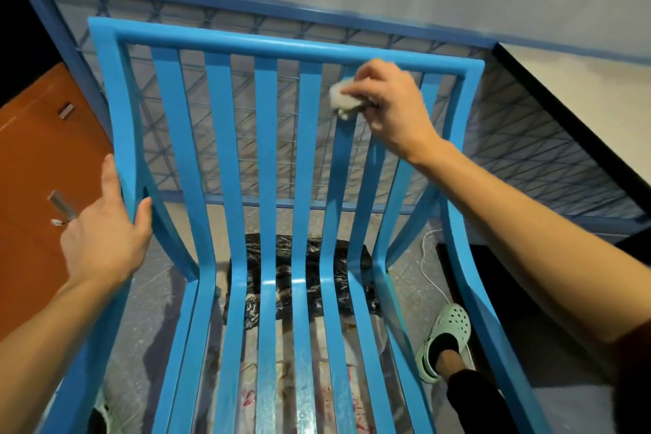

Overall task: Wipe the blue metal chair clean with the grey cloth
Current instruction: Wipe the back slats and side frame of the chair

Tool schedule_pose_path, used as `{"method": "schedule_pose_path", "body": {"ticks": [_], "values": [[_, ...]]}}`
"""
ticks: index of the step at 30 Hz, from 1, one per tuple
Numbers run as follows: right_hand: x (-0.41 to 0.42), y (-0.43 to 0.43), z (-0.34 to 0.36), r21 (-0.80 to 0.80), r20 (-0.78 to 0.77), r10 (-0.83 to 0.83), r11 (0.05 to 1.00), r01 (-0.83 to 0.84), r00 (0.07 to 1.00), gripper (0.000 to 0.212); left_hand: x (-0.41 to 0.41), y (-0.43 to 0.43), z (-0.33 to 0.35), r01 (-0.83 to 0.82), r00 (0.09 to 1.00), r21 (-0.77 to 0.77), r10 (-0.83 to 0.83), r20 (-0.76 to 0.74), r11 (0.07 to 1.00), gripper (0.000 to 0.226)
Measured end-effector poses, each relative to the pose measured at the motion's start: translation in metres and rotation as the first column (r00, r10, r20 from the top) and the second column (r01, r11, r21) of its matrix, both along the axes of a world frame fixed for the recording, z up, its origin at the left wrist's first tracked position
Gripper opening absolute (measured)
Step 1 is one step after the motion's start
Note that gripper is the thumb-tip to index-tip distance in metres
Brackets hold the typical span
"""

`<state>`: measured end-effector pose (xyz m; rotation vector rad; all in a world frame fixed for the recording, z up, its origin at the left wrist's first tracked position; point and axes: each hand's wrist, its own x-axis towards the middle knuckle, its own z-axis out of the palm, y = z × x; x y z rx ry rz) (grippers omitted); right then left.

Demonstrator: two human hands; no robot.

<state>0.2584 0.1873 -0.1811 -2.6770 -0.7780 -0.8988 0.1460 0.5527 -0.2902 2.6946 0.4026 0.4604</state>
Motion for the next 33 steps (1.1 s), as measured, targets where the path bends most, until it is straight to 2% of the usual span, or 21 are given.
{"method": "schedule_pose_path", "body": {"ticks": [3,8,10,14,16,19,24,26,29,31,33], "values": [[0.003,0.003,0.011,0.117,0.034,-0.038,0.993,0.034,0.999,0.034,-0.001,-0.001,0.002,0.017,1.0,-0.016,-0.017,0.009,1.0,0.069],[-0.009,0.006,-0.034,0.275,-0.004,-0.042,0.96,0.042,0.999,0.031,0.0,-0.001,0.001,0.01,1.0,-0.018,-0.01,0.012,1.0,0.069],[-0.019,0.007,-0.063,0.297,-0.055,-0.062,0.952,0.075,0.997,0.03,0.0,0.0,0.001,0.004,1.0,-0.013,-0.004,0.003,1.0,0.069],[-0.044,0.01,-0.128,0.319,-0.23,-0.08,0.935,0.153,0.97,0.044,0.0,0.0,0.001,-0.006,1.0,0.002,0.006,-0.012,1.0,0.069],[-0.054,0.011,-0.157,0.341,-0.308,-0.094,0.918,0.202,0.947,0.042,0.001,0.0,-0.001,-0.007,1.0,0.009,0.007,-0.017,1.0,0.069],[-0.068,0.015,-0.199,0.317,-0.429,-0.131,0.905,0.284,0.894,0.039,0.001,0.001,-0.003,-0.008,1.0,0.017,0.008,-0.014,1.0,0.069],[-0.109,0.024,-0.279,0.162,-0.634,-0.232,0.893,0.42,0.738,0.035,0.002,0.0,-0.003,-0.022,0.999,0.054,0.024,-0.037,0.998,0.069],[-0.118,0.031,-0.286,0.147,-0.667,-0.267,0.868,0.474,0.696,0.033,0.001,-0.002,-0.002,-0.029,0.999,0.053,0.031,-0.04,0.998,0.068],[-0.113,0.032,-0.272,0.089,-0.695,-0.255,0.897,0.433,0.673,0.029,-0.001,-0.002,0.0,-0.04,0.998,0.054,0.043,-0.051,0.998,0.068],[-0.105,0.026,-0.245,0.131,-0.688,-0.21,0.905,0.404,0.694,0.029,-0.002,-0.002,0.0,-0.036,0.998,0.042,0.038,-0.045,0.998,0.068],[-0.092,0.017,-0.207,0.212,-0.628,-0.162,0.906,0.367,0.761,0.027,-0.003,-0.002,0.001,-0.028,0.999,0.027,0.029,-0.033,0.999,0.068]]}}
